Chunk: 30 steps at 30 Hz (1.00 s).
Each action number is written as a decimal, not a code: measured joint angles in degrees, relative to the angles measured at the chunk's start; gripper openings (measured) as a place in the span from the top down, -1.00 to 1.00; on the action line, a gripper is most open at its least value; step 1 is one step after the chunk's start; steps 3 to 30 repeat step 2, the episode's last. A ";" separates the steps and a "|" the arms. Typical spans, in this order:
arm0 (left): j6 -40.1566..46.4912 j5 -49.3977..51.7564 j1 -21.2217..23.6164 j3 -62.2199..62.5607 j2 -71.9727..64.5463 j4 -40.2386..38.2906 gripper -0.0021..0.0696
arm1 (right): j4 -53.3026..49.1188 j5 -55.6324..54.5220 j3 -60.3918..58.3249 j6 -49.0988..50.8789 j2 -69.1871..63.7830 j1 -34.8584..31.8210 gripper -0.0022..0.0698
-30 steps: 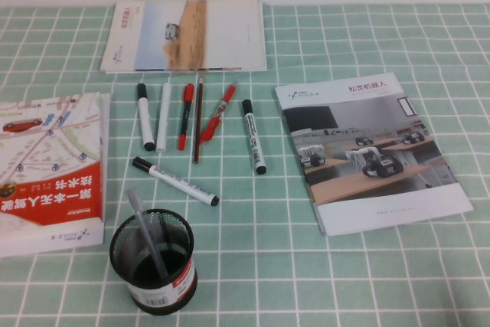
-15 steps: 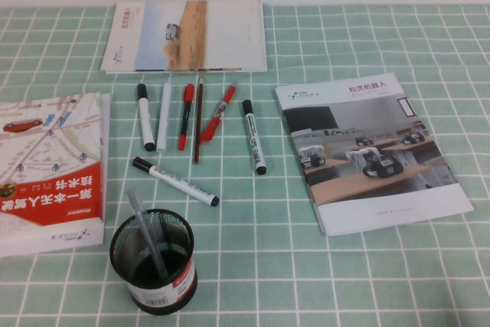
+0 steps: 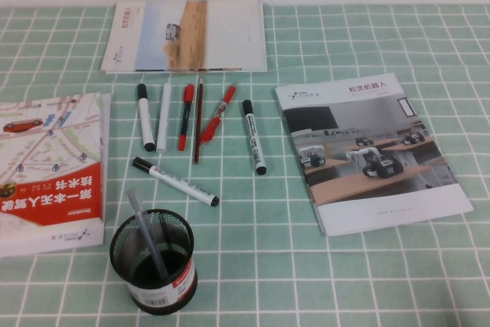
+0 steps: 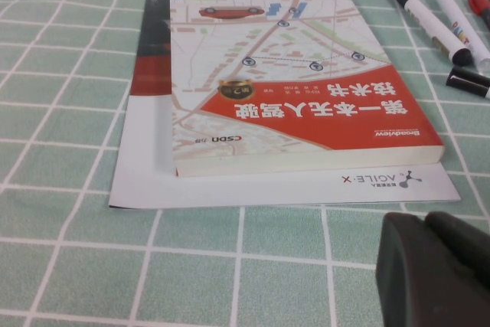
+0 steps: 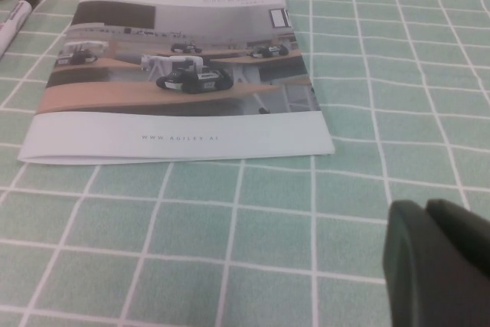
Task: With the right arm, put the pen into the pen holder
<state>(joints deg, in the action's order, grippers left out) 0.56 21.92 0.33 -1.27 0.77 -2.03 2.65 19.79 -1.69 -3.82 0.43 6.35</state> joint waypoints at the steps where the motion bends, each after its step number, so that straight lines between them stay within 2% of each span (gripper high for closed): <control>1: 0.00 0.00 0.00 0.00 0.00 0.00 0.95 | 0.00 0.00 0.00 0.00 0.00 0.00 0.99; 30: 0.00 0.00 0.00 0.00 0.00 0.00 0.95 | 0.00 0.00 0.00 0.00 0.00 0.00 0.99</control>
